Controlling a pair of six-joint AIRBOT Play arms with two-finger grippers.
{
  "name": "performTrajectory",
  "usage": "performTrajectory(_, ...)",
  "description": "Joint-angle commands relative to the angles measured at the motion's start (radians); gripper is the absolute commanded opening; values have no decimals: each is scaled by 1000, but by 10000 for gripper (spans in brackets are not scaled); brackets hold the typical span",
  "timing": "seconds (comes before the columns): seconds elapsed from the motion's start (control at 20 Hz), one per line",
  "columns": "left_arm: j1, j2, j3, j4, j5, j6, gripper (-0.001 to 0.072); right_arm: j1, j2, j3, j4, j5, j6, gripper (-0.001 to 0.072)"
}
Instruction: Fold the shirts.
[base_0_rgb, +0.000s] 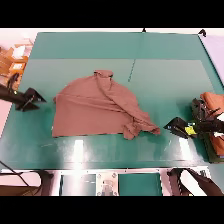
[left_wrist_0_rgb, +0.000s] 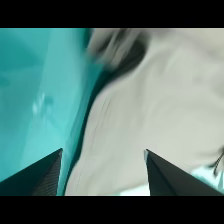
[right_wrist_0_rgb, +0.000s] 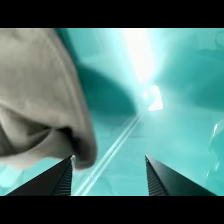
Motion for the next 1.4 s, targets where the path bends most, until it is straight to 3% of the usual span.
performTrajectory(0.0, 14, 66, -191, 53, -35, 0, 577, -47, -42, 8, 5, -23, 24, 470)
performTrajectory(0.15, 14, 76, -363, 23, 14, 15, 577, -46, -116, -4, 73, -35, 11, 463)
performTrajectory(0.25, 14, 76, -440, -22, 59, 50, 576, -46, -149, -24, 139, -35, -31, 352)
performTrajectory(0.45, 14, 76, -509, -47, 84, 58, 576, -45, -158, -79, 227, -72, -77, 354)
performTrajectory(0.5, 14, 76, -511, -58, 90, 59, 521, -45, -158, -94, 240, -84, -87, 354)
performTrajectory(0.65, 14, 76, -510, -189, 133, 124, 93, -45, -177, -131, 287, -90, -117, 354)
performTrajectory(0.7, 14, 76, -510, -232, 150, 147, 51, -45, -184, -139, 303, -90, -128, 354)
performTrajectory(0.8, 14, 76, -510, -254, 173, 156, 24, -45, -194, -144, 353, -90, -164, 353)
performTrajectory(0.9, 14, 76, -510, -253, 174, 163, 23, -43, -200, -144, 372, -89, -170, 252)
performTrajectory(0.95, 14, 76, -510, -253, 175, 163, 23, -31, -202, -144, 372, -89, -169, 244)
performTrajectory(1.05, 14, 76, -510, -259, 178, 171, 23, 16, -202, -144, 394, -74, -196, 36)
performTrajectory(1.2, 14, 106, -477, -364, 127, 229, 23, 55, -200, -109, 592, -3, -298, 20)
performTrajectory(1.35, 14, 241, -309, -607, 38, 248, 22, 8, -177, 127, 745, 126, -317, 20)
